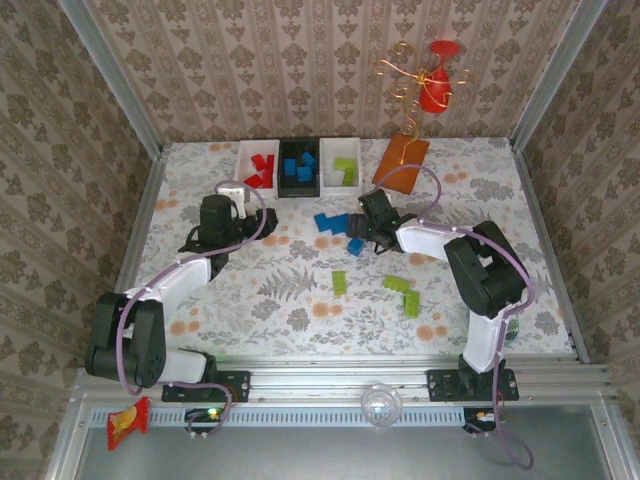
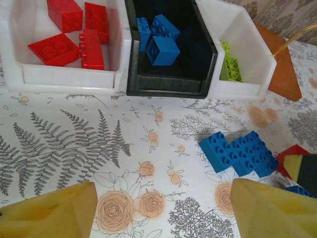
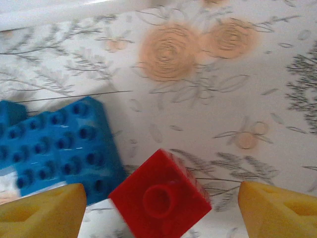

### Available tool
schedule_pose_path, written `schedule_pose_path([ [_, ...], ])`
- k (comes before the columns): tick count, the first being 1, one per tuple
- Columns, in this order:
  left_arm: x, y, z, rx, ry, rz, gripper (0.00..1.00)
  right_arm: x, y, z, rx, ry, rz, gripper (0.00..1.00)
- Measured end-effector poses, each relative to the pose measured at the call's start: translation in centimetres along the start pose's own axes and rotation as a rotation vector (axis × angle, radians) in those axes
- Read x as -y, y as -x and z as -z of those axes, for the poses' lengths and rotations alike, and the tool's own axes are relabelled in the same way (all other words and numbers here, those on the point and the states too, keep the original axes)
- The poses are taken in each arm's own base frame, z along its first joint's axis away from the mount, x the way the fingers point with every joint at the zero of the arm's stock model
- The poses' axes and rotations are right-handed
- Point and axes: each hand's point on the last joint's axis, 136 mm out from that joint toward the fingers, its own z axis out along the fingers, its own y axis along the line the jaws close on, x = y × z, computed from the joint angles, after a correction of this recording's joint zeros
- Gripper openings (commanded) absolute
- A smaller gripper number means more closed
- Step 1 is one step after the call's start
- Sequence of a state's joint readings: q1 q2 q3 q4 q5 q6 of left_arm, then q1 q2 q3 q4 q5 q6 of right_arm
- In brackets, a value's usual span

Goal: Sort the legos into containers by color
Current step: Move the lego to the center of the table, then pick up the lego from the center of the table.

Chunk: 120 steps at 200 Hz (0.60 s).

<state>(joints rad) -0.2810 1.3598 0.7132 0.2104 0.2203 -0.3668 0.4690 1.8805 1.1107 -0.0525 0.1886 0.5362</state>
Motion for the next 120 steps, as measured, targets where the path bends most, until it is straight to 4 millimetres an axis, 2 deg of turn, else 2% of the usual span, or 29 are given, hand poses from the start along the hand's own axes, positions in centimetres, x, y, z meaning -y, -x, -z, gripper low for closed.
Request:
schedule_pose_path([
  [57, -0.1, -0.2, 0.0, -0.004, 0.001, 0.001, 0.73, 4.4, -1.1, -0.2, -0.037, -0.081, -0.027, 0.74],
  [87, -0.1, -0.2, 0.0, -0.005, 0.002, 0.001, 0.73, 5.0, -0.8, -0.2, -0.036, -0.089, -0.013, 0.68],
  [120, -0.1, -0.2, 0.0, -0.005, 0.002, 0.001, 0.73, 5.0, -0.3, -0.3, -0.037, -0.088, 0.015, 0.57],
])
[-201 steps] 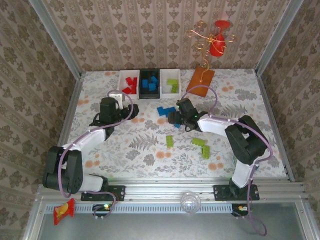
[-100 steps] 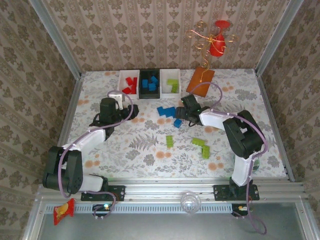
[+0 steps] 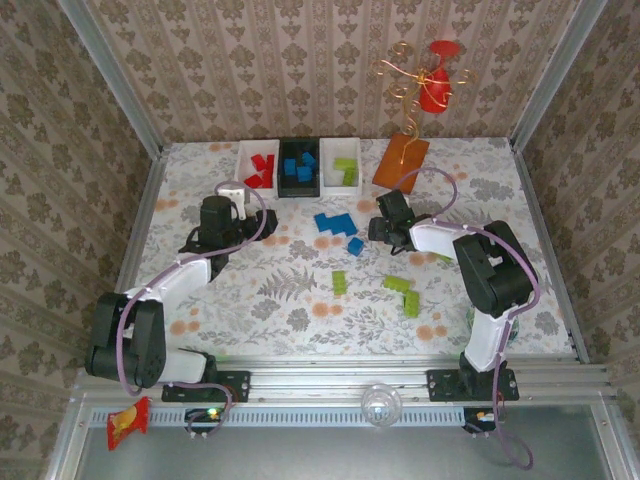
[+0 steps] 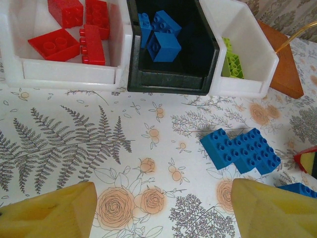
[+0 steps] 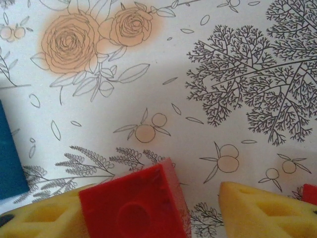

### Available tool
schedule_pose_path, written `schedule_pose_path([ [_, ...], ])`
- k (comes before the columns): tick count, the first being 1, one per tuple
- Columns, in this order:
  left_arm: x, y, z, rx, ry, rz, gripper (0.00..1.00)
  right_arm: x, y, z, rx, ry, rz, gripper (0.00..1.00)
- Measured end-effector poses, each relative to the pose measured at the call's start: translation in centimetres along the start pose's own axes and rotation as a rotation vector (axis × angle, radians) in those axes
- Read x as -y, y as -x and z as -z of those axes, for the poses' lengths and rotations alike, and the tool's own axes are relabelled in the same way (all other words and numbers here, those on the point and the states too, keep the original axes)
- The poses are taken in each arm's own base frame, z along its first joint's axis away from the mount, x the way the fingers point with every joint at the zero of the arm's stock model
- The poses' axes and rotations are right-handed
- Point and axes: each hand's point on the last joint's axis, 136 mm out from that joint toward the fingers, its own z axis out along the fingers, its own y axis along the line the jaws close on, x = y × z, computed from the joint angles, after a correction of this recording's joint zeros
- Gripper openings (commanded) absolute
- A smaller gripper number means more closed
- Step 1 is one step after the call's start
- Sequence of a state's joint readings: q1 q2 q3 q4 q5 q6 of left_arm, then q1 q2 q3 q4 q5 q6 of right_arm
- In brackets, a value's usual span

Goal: Sort the legos into containers by color
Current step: Pick up the lego from the center of the table.

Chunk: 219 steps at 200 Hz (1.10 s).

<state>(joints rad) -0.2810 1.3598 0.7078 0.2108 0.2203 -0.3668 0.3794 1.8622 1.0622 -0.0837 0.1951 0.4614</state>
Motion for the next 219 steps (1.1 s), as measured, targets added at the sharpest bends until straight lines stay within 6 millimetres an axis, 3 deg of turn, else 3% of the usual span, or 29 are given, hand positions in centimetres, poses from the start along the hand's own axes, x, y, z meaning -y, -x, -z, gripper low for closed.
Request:
schedule_pose_path([
  [90, 0.0, 0.0, 0.0, -0.001, 0.0, 0.0, 0.73, -0.9, 0.5, 0.0, -0.006, 0.057, 0.041, 0.38],
  [124, -0.1, -0.2, 0.0, -0.001, 0.001, 0.001, 0.74, -2.7, 1.0, 2.3, 0.036, 0.134, 0.051, 0.37],
  [142, -0.6, -0.8, 0.1, -0.005, 0.009, 0.015, 0.74, -5.2, 1.3, 4.9, 0.088, 0.2, 0.083, 0.37],
  [175, -3.4, -1.6, 0.6, 0.007, 0.062, 0.106, 0.75, -12.3, 1.1, 8.6, 0.157, 0.371, 0.167, 0.37],
  [196, -5.0, -1.9, 0.9, 0.015, 0.093, 0.153, 0.76, -16.4, 0.5, 8.6, 0.151, 0.442, 0.211, 0.37],
  [219, -5.4, -1.9, 1.4, 0.029, 0.105, 0.172, 0.77, -19.3, -0.4, 6.9, 0.123, 0.476, 0.237, 0.37],
])
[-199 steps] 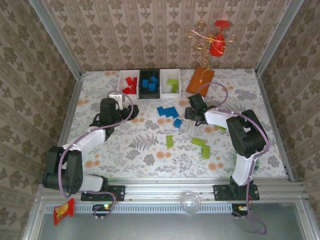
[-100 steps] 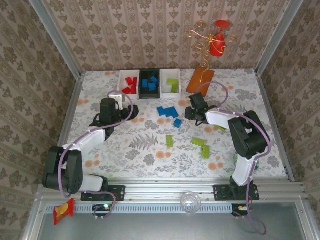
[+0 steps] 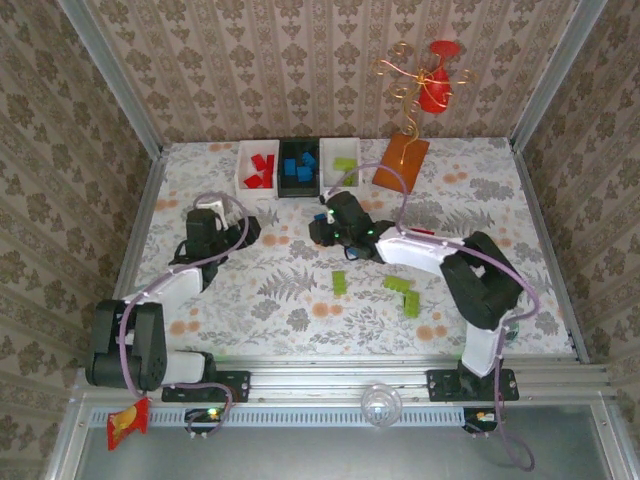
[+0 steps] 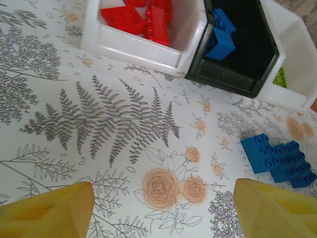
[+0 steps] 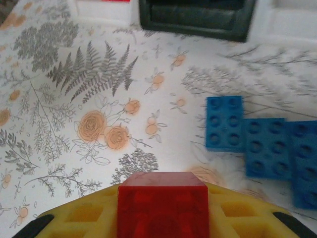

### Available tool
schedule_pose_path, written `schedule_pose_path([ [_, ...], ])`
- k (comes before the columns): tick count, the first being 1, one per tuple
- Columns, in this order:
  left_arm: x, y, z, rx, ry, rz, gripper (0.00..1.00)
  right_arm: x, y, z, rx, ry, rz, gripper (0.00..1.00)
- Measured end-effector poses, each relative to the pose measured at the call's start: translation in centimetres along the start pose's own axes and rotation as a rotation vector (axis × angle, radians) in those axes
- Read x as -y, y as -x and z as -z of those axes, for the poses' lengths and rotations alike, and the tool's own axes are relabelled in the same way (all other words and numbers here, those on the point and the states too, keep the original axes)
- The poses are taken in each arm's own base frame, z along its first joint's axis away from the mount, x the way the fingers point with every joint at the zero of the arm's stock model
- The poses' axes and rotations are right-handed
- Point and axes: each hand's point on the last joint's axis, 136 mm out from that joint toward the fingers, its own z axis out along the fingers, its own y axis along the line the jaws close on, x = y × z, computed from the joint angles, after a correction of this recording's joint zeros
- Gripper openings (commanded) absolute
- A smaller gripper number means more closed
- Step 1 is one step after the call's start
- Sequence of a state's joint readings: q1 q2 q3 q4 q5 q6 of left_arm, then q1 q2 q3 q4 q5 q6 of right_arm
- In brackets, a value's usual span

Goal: Sort the legos into containers by color
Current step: Pick up the lego from the center of the table, then place the lego at the center of the table.

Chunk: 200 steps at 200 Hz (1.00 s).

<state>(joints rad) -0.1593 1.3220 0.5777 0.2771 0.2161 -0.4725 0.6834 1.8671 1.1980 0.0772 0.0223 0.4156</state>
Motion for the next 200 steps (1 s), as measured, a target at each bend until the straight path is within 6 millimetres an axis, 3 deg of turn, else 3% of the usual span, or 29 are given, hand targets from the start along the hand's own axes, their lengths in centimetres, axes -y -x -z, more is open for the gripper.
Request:
schedule_pose_path([
  [60, -0.1, -0.3, 1.1, 0.017, 0.0, 0.002, 0.77, -2.0, -1.8, -6.6, -0.074, 0.027, 0.013, 0.45],
  [77, -0.1, -0.3, 1.1, 0.018, -0.001, 0.002, 0.77, -2.2, -1.9, -7.3, -0.085, 0.034, 0.012, 0.51],
  [112, 0.0, -0.7, 1.1, 0.013, -0.006, -0.001, 0.78, -2.8, -1.7, -6.9, -0.095, 0.069, 0.005, 0.6],
  [124, 0.4, -1.0, 1.0, 0.006, -0.018, -0.009, 0.79, -2.7, -1.5, -6.1, -0.092, 0.078, 0.001, 0.63],
  [147, 2.6, -1.9, 0.5, -0.011, -0.071, -0.074, 0.79, -1.4, -0.9, -2.3, -0.07, 0.087, -0.033, 0.66],
  [176, 5.5, -5.2, -1.5, -0.106, -0.135, -0.199, 0.8, 2.4, 2.3, 3.8, 0.05, 0.07, -0.113, 0.69],
  [200, 7.3, -7.4, -3.7, -0.185, -0.164, -0.288, 0.81, 6.0, 3.8, 7.7, 0.14, 0.023, -0.164, 0.72],
])
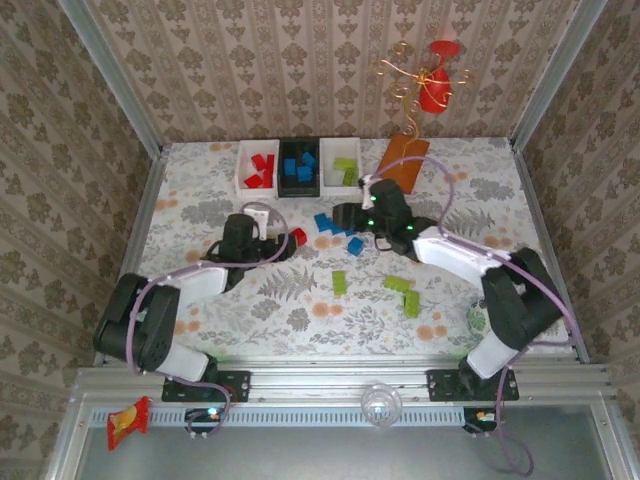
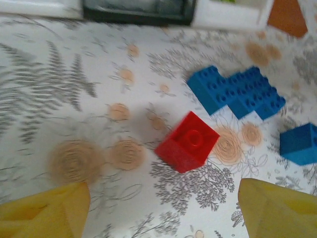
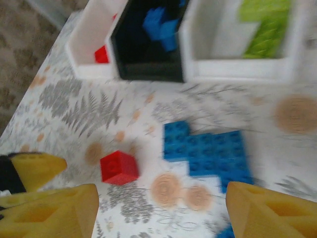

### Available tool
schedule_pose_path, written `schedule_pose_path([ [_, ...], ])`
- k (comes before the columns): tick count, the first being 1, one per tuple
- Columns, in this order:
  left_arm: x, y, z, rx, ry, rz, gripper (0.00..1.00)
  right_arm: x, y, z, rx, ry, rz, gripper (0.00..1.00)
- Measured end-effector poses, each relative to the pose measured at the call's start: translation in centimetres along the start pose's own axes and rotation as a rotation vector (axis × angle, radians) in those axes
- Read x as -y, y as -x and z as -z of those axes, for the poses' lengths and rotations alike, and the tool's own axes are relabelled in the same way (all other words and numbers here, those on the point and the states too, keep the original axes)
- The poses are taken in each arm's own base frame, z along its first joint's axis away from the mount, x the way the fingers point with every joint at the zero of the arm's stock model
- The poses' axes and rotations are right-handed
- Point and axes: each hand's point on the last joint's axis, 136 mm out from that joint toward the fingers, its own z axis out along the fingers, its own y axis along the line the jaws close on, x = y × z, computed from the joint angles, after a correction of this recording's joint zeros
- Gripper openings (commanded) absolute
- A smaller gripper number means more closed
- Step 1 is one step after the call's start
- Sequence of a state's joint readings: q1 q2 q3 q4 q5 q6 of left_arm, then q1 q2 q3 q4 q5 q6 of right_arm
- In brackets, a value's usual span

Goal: Sort the legos into containers by color
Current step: Place the lego at the center of the table, then pick up the lego from the center of the table.

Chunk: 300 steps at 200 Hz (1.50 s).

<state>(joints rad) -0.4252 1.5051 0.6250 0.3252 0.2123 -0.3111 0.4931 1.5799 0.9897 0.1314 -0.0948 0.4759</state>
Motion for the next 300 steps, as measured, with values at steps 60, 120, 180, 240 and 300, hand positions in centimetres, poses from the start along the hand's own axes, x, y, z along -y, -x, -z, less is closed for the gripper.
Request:
schedule_pose_path([
  [60, 1.4, -0.7, -5.0, -0.116, 0.008, -0.137, 0.77, 4.3, -1.5, 2.8, 0.009, -0.078, -0.043, 0.74],
  [120, -0.2, -1.7, -6.7, -0.202, 0.076, -0.185, 0.58, 4.9, -2.1, 2.7, -0.004, -0.088, -0.06, 0.75],
  [180, -1.1, -0.6, -7.5, -0.188, 0.076, -0.159, 0.33, 5.1, -2.5, 2.4, -0.015, -0.091, -0.069, 0.75],
  [240, -7.8, 5.5, -4.0, 0.018, 0.143, 0.075, 0.28, 5.1, -2.4, 2.5, -0.012, -0.09, -0.07, 0.75],
  [300, -11.5, 17.3, -3.2, 0.233, 0.201, 0.101, 0.32, 5.2, -2.3, 2.6, -0.007, -0.1, -0.075, 0.79],
])
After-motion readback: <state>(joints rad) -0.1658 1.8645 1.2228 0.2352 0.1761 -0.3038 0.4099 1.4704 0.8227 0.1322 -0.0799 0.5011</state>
